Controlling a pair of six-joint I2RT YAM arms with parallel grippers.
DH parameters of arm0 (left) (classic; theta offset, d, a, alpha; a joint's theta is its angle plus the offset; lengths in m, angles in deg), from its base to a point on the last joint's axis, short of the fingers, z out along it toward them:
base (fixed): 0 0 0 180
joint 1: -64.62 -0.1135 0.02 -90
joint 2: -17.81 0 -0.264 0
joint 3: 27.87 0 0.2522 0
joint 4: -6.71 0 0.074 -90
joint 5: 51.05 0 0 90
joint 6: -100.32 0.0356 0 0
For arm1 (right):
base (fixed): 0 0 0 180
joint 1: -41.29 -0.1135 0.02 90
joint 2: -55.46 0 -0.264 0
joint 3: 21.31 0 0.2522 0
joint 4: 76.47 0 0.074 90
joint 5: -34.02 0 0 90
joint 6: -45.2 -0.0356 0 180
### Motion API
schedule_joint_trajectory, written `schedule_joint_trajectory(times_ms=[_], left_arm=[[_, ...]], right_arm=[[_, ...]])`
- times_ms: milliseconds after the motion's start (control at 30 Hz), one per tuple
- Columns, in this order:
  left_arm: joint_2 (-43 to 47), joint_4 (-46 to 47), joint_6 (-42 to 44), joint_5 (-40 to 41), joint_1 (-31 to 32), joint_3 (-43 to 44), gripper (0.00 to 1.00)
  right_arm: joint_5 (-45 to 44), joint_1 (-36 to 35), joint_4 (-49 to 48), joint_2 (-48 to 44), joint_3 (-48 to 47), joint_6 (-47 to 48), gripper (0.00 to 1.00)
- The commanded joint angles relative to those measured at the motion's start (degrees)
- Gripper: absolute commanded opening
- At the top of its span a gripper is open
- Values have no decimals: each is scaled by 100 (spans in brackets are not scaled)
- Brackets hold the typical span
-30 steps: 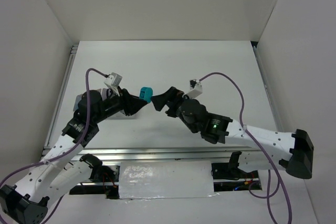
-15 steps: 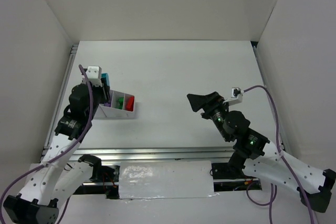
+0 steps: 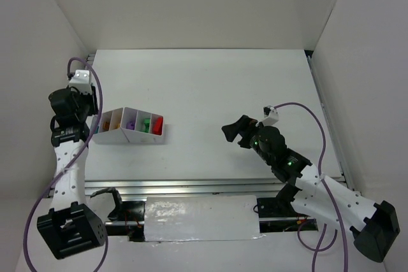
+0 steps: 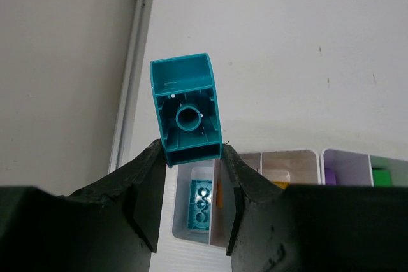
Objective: Sort the legos into containers by color
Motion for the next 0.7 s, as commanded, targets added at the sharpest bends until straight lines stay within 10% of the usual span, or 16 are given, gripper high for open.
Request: schedule_joint_trajectory(times_ms=[0, 400, 667], left_arm=[[-87, 81, 615, -730, -195, 113, 0], [-237, 504, 405, -1847, -855, -898, 0], [-202, 126, 98, -698, -890, -1066, 0]], right_arm=[[515, 104, -255, -112, 99, 82, 100], [744, 148, -466, -323, 213, 64, 100], [779, 148, -483, -491, 292, 82, 100]])
